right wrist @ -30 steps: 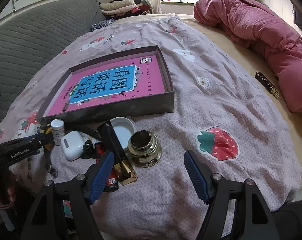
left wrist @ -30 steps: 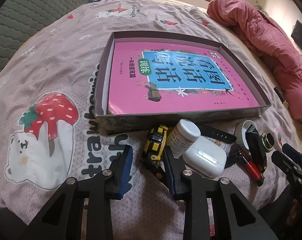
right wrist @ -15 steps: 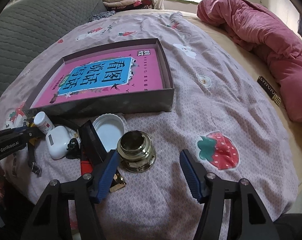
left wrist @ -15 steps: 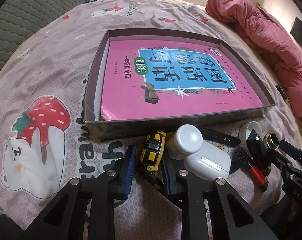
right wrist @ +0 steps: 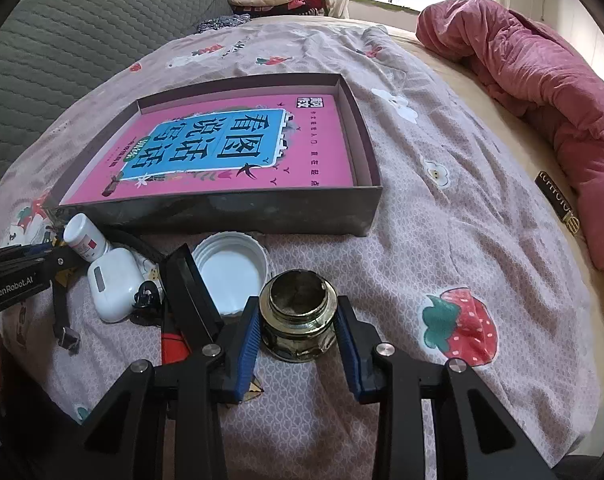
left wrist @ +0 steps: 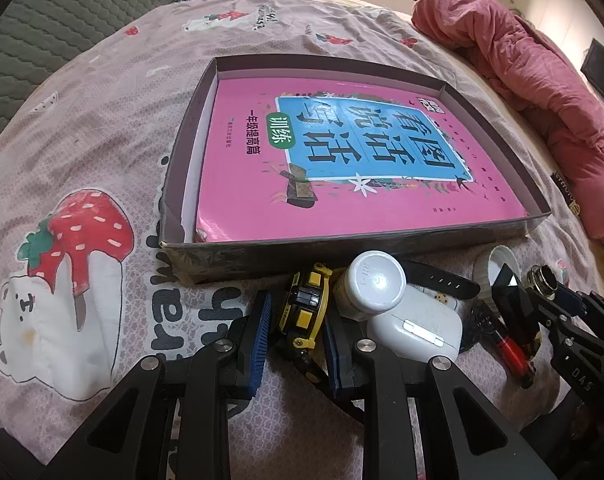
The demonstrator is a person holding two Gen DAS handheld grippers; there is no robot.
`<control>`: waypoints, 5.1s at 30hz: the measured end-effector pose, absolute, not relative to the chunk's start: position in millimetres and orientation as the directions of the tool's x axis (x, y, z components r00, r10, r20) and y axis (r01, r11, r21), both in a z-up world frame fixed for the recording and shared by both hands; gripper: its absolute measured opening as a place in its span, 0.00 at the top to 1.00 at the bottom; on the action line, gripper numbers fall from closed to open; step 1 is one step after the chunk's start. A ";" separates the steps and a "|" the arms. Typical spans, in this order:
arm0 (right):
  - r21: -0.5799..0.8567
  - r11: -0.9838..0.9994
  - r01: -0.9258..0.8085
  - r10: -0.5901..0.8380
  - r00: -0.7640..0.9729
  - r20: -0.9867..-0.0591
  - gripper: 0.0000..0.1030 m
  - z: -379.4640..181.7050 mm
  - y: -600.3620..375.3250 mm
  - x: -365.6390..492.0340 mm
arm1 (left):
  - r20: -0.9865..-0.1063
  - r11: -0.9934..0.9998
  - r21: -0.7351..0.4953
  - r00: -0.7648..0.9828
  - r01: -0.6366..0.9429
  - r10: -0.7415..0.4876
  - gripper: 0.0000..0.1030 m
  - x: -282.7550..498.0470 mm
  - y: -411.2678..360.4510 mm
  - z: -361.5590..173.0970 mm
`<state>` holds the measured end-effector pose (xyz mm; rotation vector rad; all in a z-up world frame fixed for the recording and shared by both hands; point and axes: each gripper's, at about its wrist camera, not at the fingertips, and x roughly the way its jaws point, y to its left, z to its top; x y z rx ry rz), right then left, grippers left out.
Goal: Organize rigid objects
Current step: 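Close the left tool on the yellow watch while the right tool grasps the brass cup, then lift the yellow watch with the left tool while the right tool lifts the brass cup over the tray, then lower the watch onto the workbook and open the left tool while the right tool releases the brass cup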
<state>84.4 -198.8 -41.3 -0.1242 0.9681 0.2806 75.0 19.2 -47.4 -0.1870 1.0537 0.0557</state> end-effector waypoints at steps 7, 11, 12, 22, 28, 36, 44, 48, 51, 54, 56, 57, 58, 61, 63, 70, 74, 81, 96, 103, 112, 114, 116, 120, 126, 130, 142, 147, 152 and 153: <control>0.056 0.966 -0.254 0.192 0.552 -0.811 0.65 -35.0 -208.1 85.8 | -0.866 0.990 -0.068 0.500 -0.120 0.001 0.77 77.1 10.7 -48.0; 0.051 0.964 -0.260 0.192 0.554 -0.810 0.65 -34.5 -206.5 84.9 | -0.863 0.988 -0.089 0.505 -0.125 -0.014 0.78 76.0 13.2 -46.6; 0.050 0.964 -0.261 0.192 0.555 -0.809 0.65 -34.2 -206.0 84.5 | -0.863 0.988 -0.090 0.505 -0.124 -0.015 0.78 75.7 13.1 -46.0; 0.052 0.964 -0.259 0.196 0.565 -0.801 0.65 -31.3 -205.1 83.7 | -0.850 0.977 -0.164 0.523 -0.137 -0.069 0.79 71.1 19.1 -41.3; 0.059 0.965 -0.254 0.198 0.568 -0.799 0.65 -30.5 -206.7 84.9 | -0.840 0.967 -0.213 0.532 -0.137 -0.109 0.79 68.6 20.8 -38.3; 0.066 0.959 -0.275 0.223 0.591 -0.775 0.65 -23.4 -203.6 81.2 | -0.815 0.965 -0.237 0.564 -0.111 -0.135 0.79 63.4 16.2 -26.8; 0.081 0.952 -0.294 0.251 0.602 -0.758 0.65 -18.3 -202.7 79.0 | -0.801 0.965 -0.241 0.582 -0.102 -0.139 0.80 60.3 15.4 -19.7; 0.095 0.948 -0.302 0.269 0.608 -0.747 0.65 -15.4 -202.4 77.5 | -0.794 0.963 -0.246 0.593 -0.108 -0.136 0.80 57.3 18.7 -16.1; 0.096 0.945 -0.313 0.277 0.606 -0.746 0.65 -14.5 -199.9 76.5 | -0.790 0.962 -0.249 0.597 -0.111 -0.136 0.80 55.0 21.2 -14.8; 0.098 0.941 -0.324 0.287 0.609 -0.740 0.65 -13.2 -197.9 75.2 | -0.784 0.962 -0.252 0.605 -0.109 -0.137 0.80 52.0 22.9 -12.9; 0.098 0.939 -0.328 0.290 0.609 -0.738 0.65 -12.6 -197.1 74.6 | -0.781 0.963 -0.246 0.611 -0.110 -0.130 0.80 48.8 23.8 -11.4; 0.099 0.939 -0.330 0.292 0.610 -0.736 0.65 -12.1 -196.9 74.2 | -0.780 0.963 -0.245 0.612 -0.110 -0.128 0.80 47.9 23.7 -10.9; 0.099 0.939 -0.331 0.293 0.612 -0.735 0.65 -11.7 -197.0 73.9 | -0.780 0.963 -0.245 0.612 -0.110 -0.128 0.80 47.0 24.2 -10.6; 0.101 0.938 -0.333 0.297 0.618 -0.728 0.65 -9.4 -197.9 73.2 | -0.775 0.963 -0.245 0.619 -0.114 -0.124 0.80 44.3 26.6 -8.3; 0.100 0.938 -0.333 0.298 0.624 -0.722 0.65 -7.8 -198.2 72.7 | -0.770 0.961 -0.249 0.626 -0.116 -0.124 0.80 43.4 27.9 -6.6; 0.099 0.935 -0.341 0.308 0.640 -0.704 0.65 -2.2 -198.9 70.3 | -0.753 0.960 -0.253 0.648 -0.120 -0.117 0.80 41.9 30.7 -0.9; 0.095 0.931 -0.352 0.317 0.652 -0.689 0.65 2.0 -197.0 68.3 | -0.737 0.962 -0.247 0.667 -0.117 -0.108 0.80 41.3 30.8 3.8; 0.101 0.923 -0.372 0.343 0.671 -0.657 0.65 9.0 -195.8 65.6 | -0.705 0.961 -0.251 0.702 -0.118 -0.098 0.80 42.6 35.1 12.3; 0.082 0.920 -0.384 0.347 0.696 -0.629 0.65 16.8 -194.6 75.1 | -0.692 0.954 -0.261 0.718 -0.148 -0.078 0.80 57.7 45.5 13.6; 0.056 0.918 -0.392 0.341 0.712 -0.614 0.65 20.3 -190.1 83.9 | -0.678 0.957 -0.251 0.732 -0.146 -0.066 0.80 66.9 45.6 16.5; 0.068 0.923 -0.379 0.339 0.715 -0.611 0.65 22.8 -194.7 97.1 | -0.678 0.955 -0.250 0.733 -0.160 -0.055 0.80 82.0 50.7 14.6; 0.064 0.925 -0.375 0.334 0.719 -0.610 0.65 22.8 -194.7 101.1 | -0.680 0.954 -0.253 0.731 -0.161 -0.057 0.80 85.5 52.1 13.6; 0.060 0.926 -0.372 0.329 0.721 -0.610 0.65 22.0 -194.8 105.1 | -0.680 0.955 -0.250 0.731 -0.163 -0.053 0.80 88.6 52.7 13.2; 0.057 0.928 -0.367 0.324 0.724 -0.609 0.65 21.0 -194.2 113.3 | -0.681 0.954 -0.245 0.731 -0.170 -0.045 0.80 94.9 54.4 11.8; 0.061 0.926 -0.373 0.331 0.721 -0.609 0.65 18.8 -192.6 122.1 | -0.682 0.948 -0.252 0.731 -0.193 -0.032 0.80 106.6 59.1 8.0; 0.063 0.927 -0.370 0.328 0.715 -0.618 0.65 14.6 -191.9 125.7 | -0.689 0.948 -0.242 0.725 -0.208 -0.017 0.80 114.4 61.1 3.4; 0.057 0.928 -0.369 0.321 0.708 -0.629 0.65 10.9 -190.0 129.4 | -0.705 0.953 -0.194 0.708 -0.232 0.029 0.84 123.0 60.6 -6.7; 0.069 0.930 -0.361 0.320 0.701 -0.637 0.65 9.2 -191.5 130.8 | -0.705 0.960 -0.168 0.708 -0.223 0.041 0.84 125.4 56.5 -7.1; 0.072 0.931 -0.358 0.317 0.697 -0.643 0.65 7.3 -191.5 134.1 | -0.713 0.961 -0.164 0.700 -0.222 0.040 0.84 126.2 55.0 -11.1; 0.069 0.931 -0.359 0.316 0.695 -0.646 0.65 6.8 -190.8 135.1 | -0.713 0.961 -0.165 0.700 -0.223 0.040 0.84 125.8 55.7 -11.1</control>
